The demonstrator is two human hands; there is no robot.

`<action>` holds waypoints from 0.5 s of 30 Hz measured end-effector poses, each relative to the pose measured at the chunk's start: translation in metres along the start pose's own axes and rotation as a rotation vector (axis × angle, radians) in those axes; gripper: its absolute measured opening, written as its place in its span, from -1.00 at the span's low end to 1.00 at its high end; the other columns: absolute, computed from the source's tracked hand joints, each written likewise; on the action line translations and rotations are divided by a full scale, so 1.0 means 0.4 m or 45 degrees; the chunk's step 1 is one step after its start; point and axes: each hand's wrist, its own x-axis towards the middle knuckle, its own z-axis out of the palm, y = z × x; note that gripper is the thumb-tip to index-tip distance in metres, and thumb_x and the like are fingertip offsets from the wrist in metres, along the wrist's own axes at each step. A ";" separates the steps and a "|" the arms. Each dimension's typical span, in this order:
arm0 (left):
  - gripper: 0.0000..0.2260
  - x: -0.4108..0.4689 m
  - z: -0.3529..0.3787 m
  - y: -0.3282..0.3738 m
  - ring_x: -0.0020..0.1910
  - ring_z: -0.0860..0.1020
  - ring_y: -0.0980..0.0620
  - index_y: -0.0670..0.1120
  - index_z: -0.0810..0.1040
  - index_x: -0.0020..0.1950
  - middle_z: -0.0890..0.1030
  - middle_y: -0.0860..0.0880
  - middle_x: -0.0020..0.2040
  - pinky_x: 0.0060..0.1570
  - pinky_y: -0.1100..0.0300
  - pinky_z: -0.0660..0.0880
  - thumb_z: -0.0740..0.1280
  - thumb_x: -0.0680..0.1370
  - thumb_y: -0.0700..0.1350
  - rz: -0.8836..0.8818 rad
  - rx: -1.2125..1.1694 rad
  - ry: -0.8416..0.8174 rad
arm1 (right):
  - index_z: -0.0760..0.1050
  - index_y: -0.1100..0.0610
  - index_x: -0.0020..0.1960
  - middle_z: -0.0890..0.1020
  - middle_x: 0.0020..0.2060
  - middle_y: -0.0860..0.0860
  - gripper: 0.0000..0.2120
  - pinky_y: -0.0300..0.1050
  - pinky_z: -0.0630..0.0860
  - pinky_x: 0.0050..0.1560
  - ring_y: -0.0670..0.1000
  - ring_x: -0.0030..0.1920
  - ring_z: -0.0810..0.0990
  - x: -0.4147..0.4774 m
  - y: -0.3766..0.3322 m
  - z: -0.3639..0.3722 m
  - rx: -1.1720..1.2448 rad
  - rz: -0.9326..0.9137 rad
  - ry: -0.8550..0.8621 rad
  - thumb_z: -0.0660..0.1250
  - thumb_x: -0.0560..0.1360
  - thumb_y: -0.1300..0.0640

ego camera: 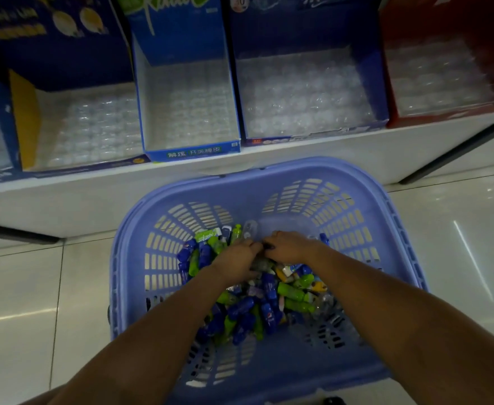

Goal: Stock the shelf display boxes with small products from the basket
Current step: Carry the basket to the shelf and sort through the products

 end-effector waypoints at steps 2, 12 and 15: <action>-0.53 -0.006 -0.013 -0.018 0.20 0.47 -0.14 -0.09 0.44 0.30 0.45 -0.15 0.27 0.11 0.09 0.46 0.44 0.44 0.00 -0.045 -0.191 0.089 | 0.50 0.08 0.22 0.57 0.16 0.16 -0.63 0.01 0.45 0.08 0.14 0.06 0.54 0.003 -0.008 -0.003 0.189 0.109 -0.019 0.05 0.61 -0.06; -0.63 0.084 -0.061 0.055 0.13 0.56 -0.19 -0.26 0.54 0.23 0.61 -0.24 0.12 0.04 0.11 0.44 0.34 0.56 -0.02 -0.273 -0.655 0.401 | 0.22 0.20 0.43 0.31 0.39 0.20 -0.41 0.16 0.30 0.30 0.23 0.31 0.36 -0.079 -0.085 0.133 -0.042 0.071 -0.012 -0.07 0.61 -0.21; -0.62 0.131 -0.028 0.087 0.26 0.47 -0.17 -0.16 0.39 0.38 0.50 -0.20 0.29 0.17 0.11 0.38 0.27 0.59 -0.09 -0.353 -0.379 0.472 | 0.25 0.25 0.43 0.32 0.41 0.22 -0.53 0.11 0.23 0.39 0.17 0.38 0.32 -0.115 -0.100 0.135 0.044 -0.124 0.124 0.05 0.64 -0.01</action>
